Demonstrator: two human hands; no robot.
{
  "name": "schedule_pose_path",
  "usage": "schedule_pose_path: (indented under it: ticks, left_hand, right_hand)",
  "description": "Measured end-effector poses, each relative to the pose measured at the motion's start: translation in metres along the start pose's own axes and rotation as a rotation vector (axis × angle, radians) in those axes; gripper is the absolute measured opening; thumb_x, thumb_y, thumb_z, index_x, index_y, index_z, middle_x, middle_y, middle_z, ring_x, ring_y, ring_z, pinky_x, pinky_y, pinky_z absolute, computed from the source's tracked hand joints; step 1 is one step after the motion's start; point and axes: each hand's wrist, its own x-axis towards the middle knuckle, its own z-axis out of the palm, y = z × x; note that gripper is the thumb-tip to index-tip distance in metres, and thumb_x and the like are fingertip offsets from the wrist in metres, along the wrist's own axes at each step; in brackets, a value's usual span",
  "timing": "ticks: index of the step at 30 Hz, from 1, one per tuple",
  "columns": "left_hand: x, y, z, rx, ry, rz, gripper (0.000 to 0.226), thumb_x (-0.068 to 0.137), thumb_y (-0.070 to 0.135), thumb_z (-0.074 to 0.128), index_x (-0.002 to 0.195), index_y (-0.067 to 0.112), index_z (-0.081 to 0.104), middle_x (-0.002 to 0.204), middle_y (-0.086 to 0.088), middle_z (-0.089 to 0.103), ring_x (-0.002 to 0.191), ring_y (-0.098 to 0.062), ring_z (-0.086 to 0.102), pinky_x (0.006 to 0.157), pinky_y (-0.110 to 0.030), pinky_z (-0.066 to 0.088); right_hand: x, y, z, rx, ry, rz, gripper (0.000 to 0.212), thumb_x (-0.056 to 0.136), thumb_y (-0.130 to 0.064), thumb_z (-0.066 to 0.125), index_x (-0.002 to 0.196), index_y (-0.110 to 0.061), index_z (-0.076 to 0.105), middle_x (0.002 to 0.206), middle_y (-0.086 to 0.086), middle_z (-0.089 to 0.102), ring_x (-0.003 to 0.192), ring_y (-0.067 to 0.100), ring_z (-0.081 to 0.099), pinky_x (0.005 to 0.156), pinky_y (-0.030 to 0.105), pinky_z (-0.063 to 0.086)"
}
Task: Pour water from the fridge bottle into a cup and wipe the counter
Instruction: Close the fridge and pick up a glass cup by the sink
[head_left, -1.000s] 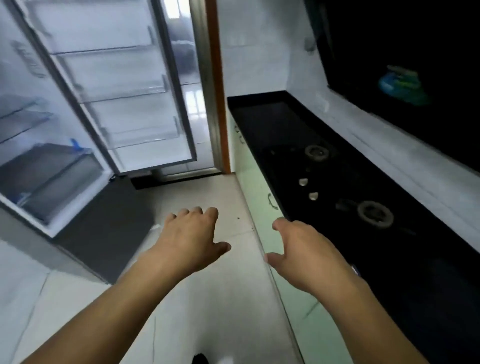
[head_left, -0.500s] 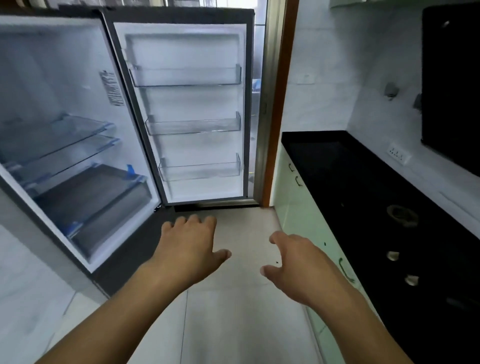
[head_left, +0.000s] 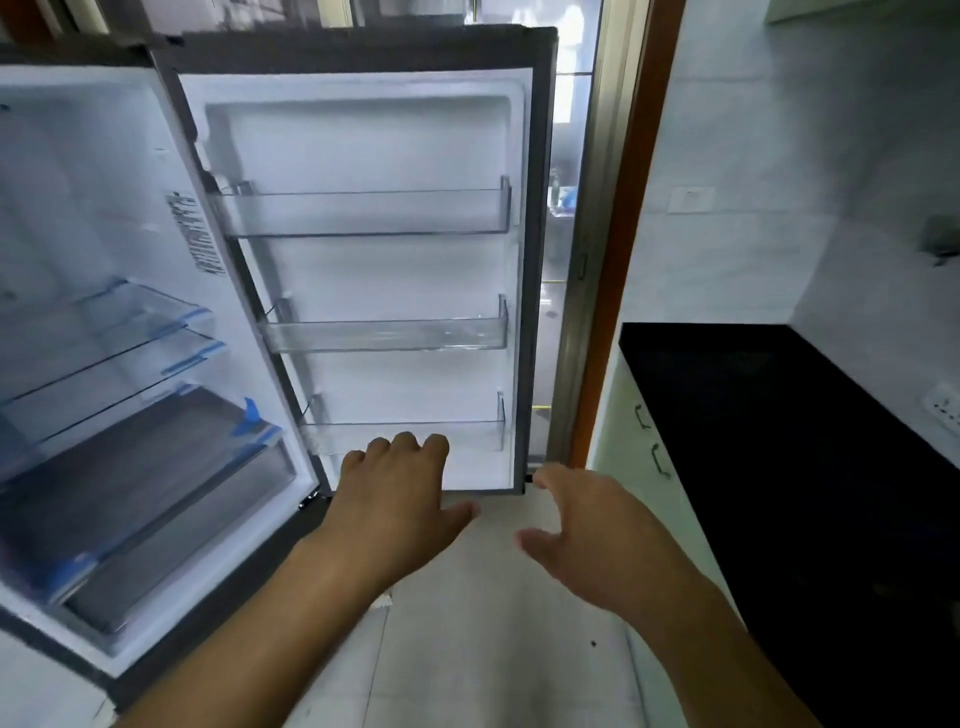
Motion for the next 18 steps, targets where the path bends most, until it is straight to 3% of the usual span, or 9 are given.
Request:
schedule_pose_path:
  ticks: [5,12,14,18]
  left_hand:
    - [0.089,0.009,-0.006,-0.055,0.112,-0.031,0.06,0.088,0.063,0.054,0.134,0.026,0.044,0.128,-0.001,0.056,0.119,-0.024,0.052,0.097,-0.037,0.04]
    - [0.215,0.005,0.004,-0.086,0.253,0.042,0.07,0.09,0.054,0.061,0.146,0.022,0.035,0.153,-0.006,0.041,0.137,-0.028,0.042,0.112,-0.041,0.036]
    - [0.252,0.004,0.011,-0.072,0.246,0.093,0.073,0.089,0.05,0.063,0.149,0.021,0.033,0.156,-0.007,0.037,0.141,-0.029,0.038,0.115,-0.042,0.032]
    - [0.305,0.005,0.029,-0.075,0.223,0.165,0.065,0.092,0.052,0.059,0.145,0.02,0.037,0.143,-0.005,0.051,0.129,-0.025,0.051,0.109,-0.04,0.038]
  right_hand:
    - [0.097,0.018,-0.026,0.023,-0.005,-0.098,0.059,0.09,-0.054,0.064,0.142,-0.032,0.044,0.14,-0.01,0.056,0.119,0.013,0.06,0.097,0.025,0.047]
    - [0.2,0.022,-0.05,0.161,0.07,-0.236,0.061,0.09,-0.06,0.06,0.143,-0.037,0.04,0.149,-0.013,0.047,0.13,0.011,0.051,0.104,0.028,0.042]
    - [0.229,0.016,-0.058,0.256,0.187,-0.285,0.064,0.09,-0.059,0.061,0.145,-0.038,0.037,0.152,-0.014,0.043,0.134,0.01,0.047,0.107,0.03,0.041]
    - [0.289,0.009,-0.085,0.487,0.468,-0.274,0.076,0.082,-0.069,0.057,0.148,-0.04,0.033,0.156,-0.012,0.038,0.139,0.012,0.041,0.113,0.041,0.042]
